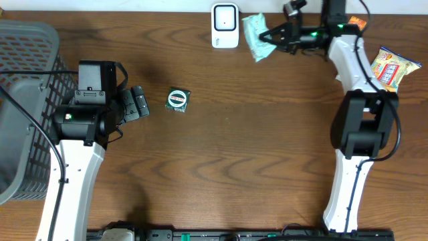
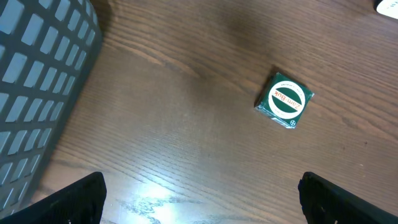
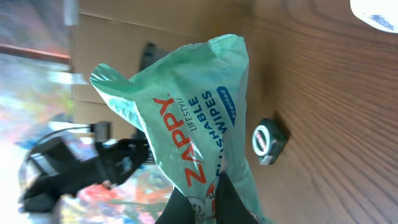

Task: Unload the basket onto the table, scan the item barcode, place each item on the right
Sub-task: 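Carry the wipes pack right and release it near the right items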

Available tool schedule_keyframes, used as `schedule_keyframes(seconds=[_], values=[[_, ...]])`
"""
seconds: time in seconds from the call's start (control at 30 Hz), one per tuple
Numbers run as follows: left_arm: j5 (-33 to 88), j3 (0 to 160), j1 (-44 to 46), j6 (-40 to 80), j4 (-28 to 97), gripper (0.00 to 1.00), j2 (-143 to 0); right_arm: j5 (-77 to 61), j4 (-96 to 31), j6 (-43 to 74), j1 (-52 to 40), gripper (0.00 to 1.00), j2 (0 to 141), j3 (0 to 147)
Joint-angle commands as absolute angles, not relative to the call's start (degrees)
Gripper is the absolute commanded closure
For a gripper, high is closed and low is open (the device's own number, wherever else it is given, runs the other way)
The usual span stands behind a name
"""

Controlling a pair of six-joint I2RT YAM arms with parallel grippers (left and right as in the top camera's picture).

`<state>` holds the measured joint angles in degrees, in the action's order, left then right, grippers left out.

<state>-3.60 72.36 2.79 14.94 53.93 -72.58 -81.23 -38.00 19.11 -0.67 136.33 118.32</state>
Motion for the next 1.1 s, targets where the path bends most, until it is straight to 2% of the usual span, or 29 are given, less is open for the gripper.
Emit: schedule_keyframes(seconds=[0.0, 0.13, 0.3, 0.33, 0.43, 0.8, 0.93, 1.07], values=[[-4.36, 72.64, 2.59, 14.63, 54.15, 0.02, -72.34, -69.89, -38.46, 18.09, -4.10, 0.99, 133.82, 118.37], [-4.36, 72.64, 2.59, 14.63, 54.15, 0.02, -72.34, -49.89, -45.87, 17.02, -5.87, 0.99, 133.84, 118.37], [-4.36, 72.64, 2.59, 14.63, 54.15, 0.02, -72.34, -39.38, -56.40, 8.73, -8.14, 0.99, 134.21, 118.19], [-4.36, 72.64, 2.59, 14.63, 54.15, 0.02, -72.34, -36.69, -58.59, 6.90, -8.78, 0.96, 134.21, 117.75], [-4.36, 72.64, 2.59, 14.63, 54.15, 0.02, -72.34, -32.40, -61.52, 5.89, -9.61, 0.95, 134.21, 117.12], [-4.36, 72.64, 2.59, 14.63, 54.15, 0.02, -72.34, -35.31, -58.22, 5.89, -9.30, 0.99, 134.21, 106.80], [-4.36, 72.64, 2.59, 14.63, 54.15, 0.03, -72.34, -32.60, -57.43, 5.89, -6.55, 0.85, 134.08, 106.04], [-4.36, 72.64, 2.59, 14.63, 54.15, 0.02, -72.34, -31.57, -59.05, 5.89, -1.98, 0.83, 132.57, 108.68]])
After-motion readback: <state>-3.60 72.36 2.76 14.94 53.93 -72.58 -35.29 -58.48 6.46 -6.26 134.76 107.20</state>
